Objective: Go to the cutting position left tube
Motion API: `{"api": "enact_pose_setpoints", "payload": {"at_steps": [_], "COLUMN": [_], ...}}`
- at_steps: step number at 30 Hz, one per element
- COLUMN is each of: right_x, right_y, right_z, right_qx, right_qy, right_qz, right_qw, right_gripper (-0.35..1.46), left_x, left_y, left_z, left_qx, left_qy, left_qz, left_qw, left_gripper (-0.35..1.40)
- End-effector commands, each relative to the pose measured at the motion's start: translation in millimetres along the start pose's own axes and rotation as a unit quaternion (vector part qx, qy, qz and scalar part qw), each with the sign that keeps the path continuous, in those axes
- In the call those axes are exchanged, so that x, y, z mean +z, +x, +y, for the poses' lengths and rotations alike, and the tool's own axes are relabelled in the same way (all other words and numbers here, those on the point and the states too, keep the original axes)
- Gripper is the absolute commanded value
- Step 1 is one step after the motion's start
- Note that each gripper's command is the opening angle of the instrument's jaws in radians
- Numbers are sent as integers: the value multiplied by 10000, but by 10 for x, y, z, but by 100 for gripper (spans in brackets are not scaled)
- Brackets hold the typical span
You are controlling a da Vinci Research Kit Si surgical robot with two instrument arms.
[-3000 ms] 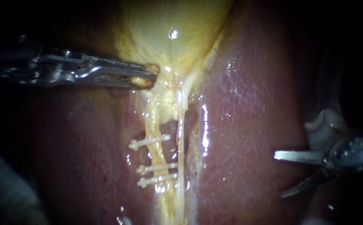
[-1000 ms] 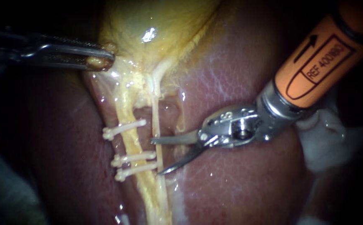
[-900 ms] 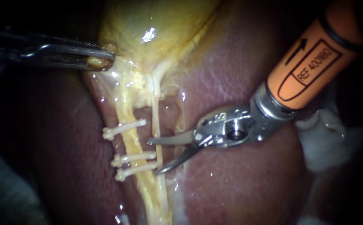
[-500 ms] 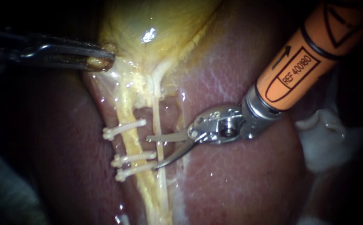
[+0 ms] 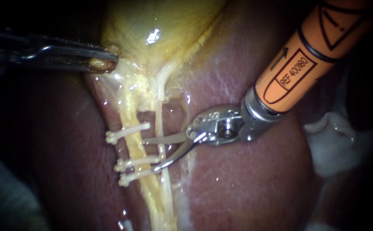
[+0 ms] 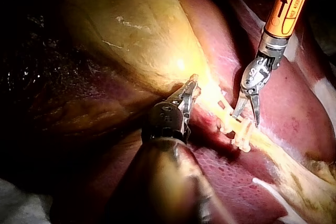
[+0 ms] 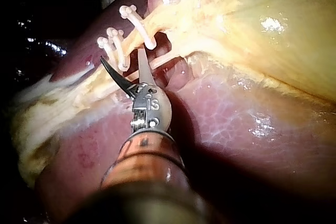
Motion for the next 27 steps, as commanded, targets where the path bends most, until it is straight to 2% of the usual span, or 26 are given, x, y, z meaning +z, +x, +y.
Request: {"api": "enact_pose_setpoints", "payload": {"at_steps": [1,10,22,27], "right_x": [3,32,59,63], "right_y": [2,23,42,47], "right_z": [0,-2,7,3], "right_qx": [5,29,105,215], "right_qy": [32,367,369,438], "right_qz": [32,382,669,807], "right_qw": [10000,9986,9970,9955], "right_gripper": [130,130,128,128], "left_x": [0,1,2,2], "left_y": [0,0,1,1], "left_z": [0,0,1,1], "left_qx": [0,-2,-5,-5], "left_qy": [0,2,7,8], "left_qz": [0,0,2,2], "left_qw": [10000,10000,10000,10000], "left_gripper": [-35,-35,-35,-35]}}
